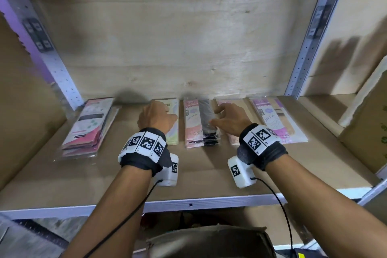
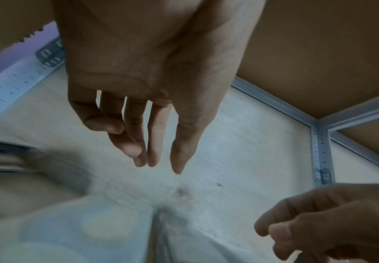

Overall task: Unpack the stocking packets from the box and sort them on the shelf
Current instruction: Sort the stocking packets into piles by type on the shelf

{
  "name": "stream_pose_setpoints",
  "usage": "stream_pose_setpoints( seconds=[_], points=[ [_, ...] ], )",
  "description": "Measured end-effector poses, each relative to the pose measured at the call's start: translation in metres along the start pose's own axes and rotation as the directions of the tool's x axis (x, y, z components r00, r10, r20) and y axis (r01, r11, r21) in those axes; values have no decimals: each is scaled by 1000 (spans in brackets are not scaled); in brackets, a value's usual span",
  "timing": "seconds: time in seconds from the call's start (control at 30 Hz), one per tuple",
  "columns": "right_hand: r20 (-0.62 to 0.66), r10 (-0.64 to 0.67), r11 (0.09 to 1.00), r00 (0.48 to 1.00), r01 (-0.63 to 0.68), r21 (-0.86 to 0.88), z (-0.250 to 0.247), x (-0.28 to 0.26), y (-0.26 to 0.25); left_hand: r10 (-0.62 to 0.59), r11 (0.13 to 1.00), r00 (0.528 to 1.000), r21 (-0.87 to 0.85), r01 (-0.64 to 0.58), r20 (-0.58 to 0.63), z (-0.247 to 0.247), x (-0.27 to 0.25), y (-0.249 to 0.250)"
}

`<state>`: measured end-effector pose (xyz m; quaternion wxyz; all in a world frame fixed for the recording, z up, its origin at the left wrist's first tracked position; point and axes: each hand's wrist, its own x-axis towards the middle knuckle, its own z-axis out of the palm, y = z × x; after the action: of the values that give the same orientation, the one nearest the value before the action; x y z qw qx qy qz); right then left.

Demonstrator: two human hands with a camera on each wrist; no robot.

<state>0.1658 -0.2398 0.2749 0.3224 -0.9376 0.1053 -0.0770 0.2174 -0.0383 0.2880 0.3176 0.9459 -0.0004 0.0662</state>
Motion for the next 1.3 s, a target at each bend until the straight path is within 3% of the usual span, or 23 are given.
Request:
stream_pose_setpoints(
  seconds=[0.2, 0.43, 0.6, 0.7, 0.97, 1.03, 1.13, 1.23, 1.3],
  points=[
    [38, -123, 987, 992, 119, 107, 37, 18, -56, -64, 996, 995, -59, 60, -74, -48, 15, -55],
    [328, -200, 938, 923, 83, 337, 120, 43, -151, -178, 982, 961, -109, 157, -213, -104, 47, -150],
    [476, -184, 890, 860, -59, 452, 177, 49, -211, -282, 959, 956, -32, 281, -83, -125, 60, -204],
    [509, -147, 864, 848, -140, 483, 203, 46, -232, -256, 966, 967, -27, 256, 6, -121, 57, -217],
    [430, -94, 906, 898, -102, 411, 215, 42, -231, -196, 981, 980, 0, 196, 5, -124, 43, -221],
    [443, -106, 857, 890, -144, 495, 202, 39, -224, -179, 984, 982, 10, 179, 51, -127, 39, -222],
    [439, -141, 664, 887, -244, 707, 173, 33, -214, -58, 998, 991, -7, 60, 124, -131, 28, -210],
    [423, -184, 496, 887, -289, 819, 133, 26, -201, 137, 990, 990, 25, -138, 27, -137, 10, -180],
    [419, -213, 438, 883, -297, 848, 105, 21, -191, 288, 957, 956, 38, -286, -61, -144, -6, -154]
  ],
)
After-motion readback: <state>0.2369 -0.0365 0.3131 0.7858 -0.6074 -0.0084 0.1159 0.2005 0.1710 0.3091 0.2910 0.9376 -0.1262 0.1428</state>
